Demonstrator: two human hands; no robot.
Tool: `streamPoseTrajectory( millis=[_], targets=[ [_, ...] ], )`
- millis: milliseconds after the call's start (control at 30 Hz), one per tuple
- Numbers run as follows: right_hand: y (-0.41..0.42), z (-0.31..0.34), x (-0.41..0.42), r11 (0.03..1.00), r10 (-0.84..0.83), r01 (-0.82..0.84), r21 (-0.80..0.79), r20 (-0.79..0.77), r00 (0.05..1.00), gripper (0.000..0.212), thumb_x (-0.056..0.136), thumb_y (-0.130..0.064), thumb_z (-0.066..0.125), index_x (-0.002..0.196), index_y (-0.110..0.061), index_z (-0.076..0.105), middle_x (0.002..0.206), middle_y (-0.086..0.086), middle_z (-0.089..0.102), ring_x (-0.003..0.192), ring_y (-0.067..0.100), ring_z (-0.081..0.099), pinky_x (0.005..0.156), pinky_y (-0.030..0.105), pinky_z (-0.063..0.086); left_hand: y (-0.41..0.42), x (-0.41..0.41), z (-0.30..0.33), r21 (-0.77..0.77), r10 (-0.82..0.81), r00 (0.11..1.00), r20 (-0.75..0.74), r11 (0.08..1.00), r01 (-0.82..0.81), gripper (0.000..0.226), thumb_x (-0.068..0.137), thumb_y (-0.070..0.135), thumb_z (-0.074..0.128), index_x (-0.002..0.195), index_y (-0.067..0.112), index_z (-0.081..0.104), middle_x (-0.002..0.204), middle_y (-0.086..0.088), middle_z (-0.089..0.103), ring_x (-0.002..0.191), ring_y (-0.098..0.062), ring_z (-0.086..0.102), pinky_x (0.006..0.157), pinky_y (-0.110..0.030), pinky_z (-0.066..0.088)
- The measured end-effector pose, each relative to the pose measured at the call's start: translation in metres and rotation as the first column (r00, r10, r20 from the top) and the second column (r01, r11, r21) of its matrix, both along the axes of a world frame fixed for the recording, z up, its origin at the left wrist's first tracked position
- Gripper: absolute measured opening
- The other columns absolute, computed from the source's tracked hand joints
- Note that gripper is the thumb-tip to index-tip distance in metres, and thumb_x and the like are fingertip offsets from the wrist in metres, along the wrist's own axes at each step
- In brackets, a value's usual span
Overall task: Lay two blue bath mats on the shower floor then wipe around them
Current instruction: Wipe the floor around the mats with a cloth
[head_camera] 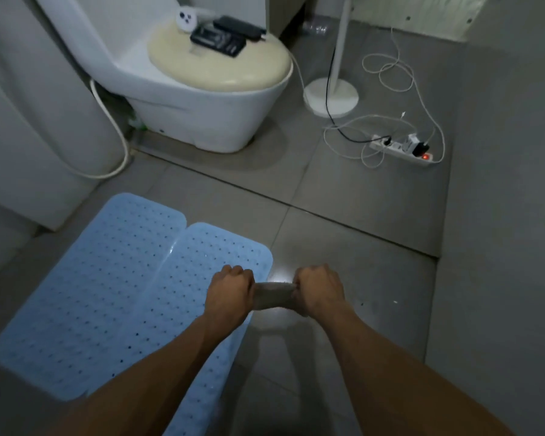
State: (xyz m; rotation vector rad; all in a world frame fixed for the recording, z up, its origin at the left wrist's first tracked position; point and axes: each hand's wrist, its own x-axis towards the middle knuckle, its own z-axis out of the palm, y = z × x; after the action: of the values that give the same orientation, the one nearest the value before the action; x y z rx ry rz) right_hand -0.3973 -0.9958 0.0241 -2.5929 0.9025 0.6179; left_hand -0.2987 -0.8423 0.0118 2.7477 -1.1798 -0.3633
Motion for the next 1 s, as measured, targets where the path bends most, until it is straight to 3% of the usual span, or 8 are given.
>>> streamPoseTrajectory(
  millis=[100, 300, 400, 500, 667, 800, 1000],
  targets=[
    [-0.017, 0.071, 0.017, 0.998, 0.014, -0.017, 0.063, 0.039, 0.999, 0.027, 0.081, -0.024, 0.067, 0.107, -0.018, 0.073, 0.106, 0.010, 0.072, 0.102, 0.030, 0.066, 0.086, 0.032, 0.052, -0.014, 0.015, 0.072, 0.055, 0.027, 0.998, 0.065, 0.998, -0.030, 0.017, 0.093, 0.026, 0.051, 0.098, 0.019, 0.065, 0.097, 0.000, 0.065, 0.100, -0.021, 0.052, 0.084, -0.033, 0.041],
    [-0.055, 0.209, 0.048, 0.989, 0.024, -0.044, 0.140, 0.142, 0.990, 0.022, 0.086, -0.039, 0.064, 0.099, -0.022, 0.069, 0.104, 0.006, 0.070, 0.101, 0.028, 0.064, 0.079, 0.031, 0.047, -0.043, 0.054, 0.213, -0.037, 0.163, 0.981, -0.100, 0.985, -0.168, 0.015, 0.095, 0.024, 0.050, 0.095, 0.014, 0.061, 0.096, -0.003, 0.061, 0.081, -0.020, 0.059, 0.074, -0.036, 0.053],
    [-0.069, 0.268, 0.067, 0.990, 0.089, -0.104, 0.091, 0.153, 0.984, 0.027, 0.088, -0.045, 0.061, 0.097, -0.021, 0.072, 0.096, 0.007, 0.071, 0.092, 0.029, 0.066, 0.073, 0.030, 0.047, -0.048, 0.070, 0.263, -0.102, 0.217, 0.969, -0.114, 0.968, -0.229, 0.014, 0.096, 0.029, 0.052, 0.093, 0.018, 0.060, 0.095, -0.001, 0.059, 0.081, -0.018, 0.059, 0.075, -0.035, 0.054],
    [-0.079, 0.317, 0.094, 0.985, 0.145, -0.158, 0.071, 0.158, 0.977, 0.023, 0.088, -0.040, 0.065, 0.098, -0.022, 0.074, 0.096, 0.007, 0.072, 0.091, 0.027, 0.066, 0.078, 0.030, 0.051, -0.050, 0.089, 0.308, -0.136, 0.252, 0.959, -0.126, 0.954, -0.269, 0.015, 0.096, 0.031, 0.052, 0.096, 0.018, 0.059, 0.098, -0.001, 0.058, 0.083, -0.018, 0.058, 0.075, -0.034, 0.052],
    [-0.084, 0.372, 0.149, 0.965, 0.173, -0.205, 0.162, 0.190, 0.966, 0.011, 0.076, -0.038, 0.074, 0.082, -0.030, 0.072, 0.083, -0.004, 0.072, 0.083, 0.017, 0.068, 0.079, 0.034, 0.057, -0.042, 0.129, 0.369, -0.141, 0.304, 0.938, -0.169, 0.934, -0.328, 0.018, 0.096, 0.031, 0.052, 0.099, 0.015, 0.060, 0.102, -0.004, 0.060, 0.089, -0.023, 0.060, 0.077, -0.037, 0.052],
    [-0.080, 0.418, 0.184, 0.943, 0.240, -0.277, 0.184, 0.200, 0.950, 0.013, 0.081, -0.035, 0.076, 0.093, -0.031, 0.071, 0.084, -0.009, 0.067, 0.082, 0.012, 0.065, 0.073, 0.025, 0.049, -0.026, 0.159, 0.414, -0.147, 0.320, 0.926, -0.202, 0.924, -0.352, 0.018, 0.095, 0.031, 0.054, 0.099, 0.015, 0.061, 0.102, -0.005, 0.062, 0.091, -0.025, 0.061, 0.075, -0.034, 0.049],
    [-0.066, 0.487, 0.235, 0.907, 0.336, -0.383, 0.177, 0.247, 0.909, 0.016, 0.078, -0.022, 0.079, 0.092, -0.018, 0.074, 0.085, 0.000, 0.071, 0.076, 0.011, 0.063, 0.058, 0.006, 0.039, -0.001, 0.201, 0.479, -0.149, 0.364, 0.904, -0.225, 0.904, -0.401, 0.016, 0.091, 0.032, 0.056, 0.093, 0.018, 0.063, 0.100, -0.006, 0.066, 0.092, -0.028, 0.062, 0.077, -0.035, 0.050]
  ],
)
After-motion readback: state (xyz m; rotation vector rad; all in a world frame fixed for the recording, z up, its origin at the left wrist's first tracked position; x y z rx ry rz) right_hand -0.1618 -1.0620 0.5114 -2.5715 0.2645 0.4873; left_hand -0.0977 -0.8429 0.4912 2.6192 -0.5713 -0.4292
